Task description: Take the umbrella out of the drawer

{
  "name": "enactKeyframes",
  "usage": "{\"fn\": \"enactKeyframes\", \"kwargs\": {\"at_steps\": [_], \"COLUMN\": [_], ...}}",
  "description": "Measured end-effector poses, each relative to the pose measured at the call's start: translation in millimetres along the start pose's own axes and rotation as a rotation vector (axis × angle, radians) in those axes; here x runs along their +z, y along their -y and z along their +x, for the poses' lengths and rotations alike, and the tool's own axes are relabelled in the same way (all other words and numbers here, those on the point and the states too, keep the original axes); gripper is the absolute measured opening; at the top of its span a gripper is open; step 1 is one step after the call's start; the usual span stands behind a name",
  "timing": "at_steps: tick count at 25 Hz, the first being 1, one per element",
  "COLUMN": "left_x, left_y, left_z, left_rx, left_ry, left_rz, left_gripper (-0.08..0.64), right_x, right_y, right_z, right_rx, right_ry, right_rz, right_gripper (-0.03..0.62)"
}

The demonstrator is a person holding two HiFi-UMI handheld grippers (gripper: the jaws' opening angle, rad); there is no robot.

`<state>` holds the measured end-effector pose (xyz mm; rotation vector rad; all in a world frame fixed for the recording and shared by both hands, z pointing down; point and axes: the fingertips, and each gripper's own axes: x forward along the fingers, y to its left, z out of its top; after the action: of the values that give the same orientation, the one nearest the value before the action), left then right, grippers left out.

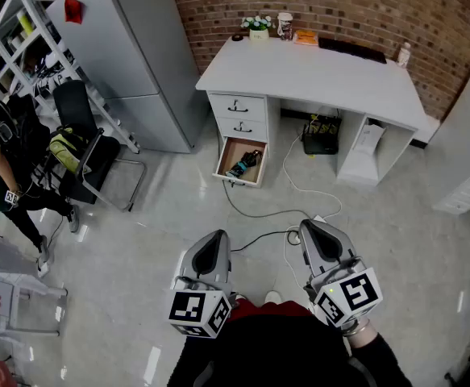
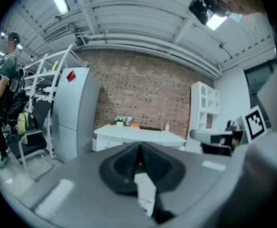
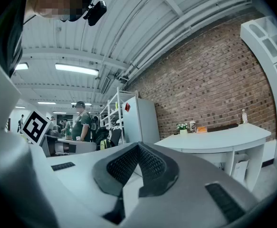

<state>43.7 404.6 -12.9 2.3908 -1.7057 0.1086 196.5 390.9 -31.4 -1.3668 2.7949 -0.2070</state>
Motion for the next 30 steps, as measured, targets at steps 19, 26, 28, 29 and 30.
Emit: {"fn": "enactKeyframes", "kwargs": {"at_steps": [19, 26, 28, 29, 30], "left_x": [26, 22, 21, 20, 20], "left_y": [-50, -66, -76, -80, -85], "left_z": [9, 43, 57, 64, 72], "left_rx": [0.107, 0.071, 0.057, 0.050, 0.043], "left_ry": [0.036, 0.022, 0.018, 0.016, 0.012], "left_rz": [-0.012, -0.031, -0.038, -0.043, -0.047], "left_gripper": [0.003, 0.003, 0.003, 0.003, 0.003], "right_x": [1, 2, 1, -1, -2], "right_y": [32, 49, 51, 54, 57], "right_z": [3, 32, 46, 54, 62], "right_rx": [-0.034, -0.082, -0.084, -0.084, -0.084], "right_ry": [0.039, 0.039, 0.033, 0.028, 0.021], "right_rz": [0.129, 0.113, 0.110, 0.110, 0.112], "right_gripper": [-0.003, -0.002, -0.002, -0.002, -0.003]}}
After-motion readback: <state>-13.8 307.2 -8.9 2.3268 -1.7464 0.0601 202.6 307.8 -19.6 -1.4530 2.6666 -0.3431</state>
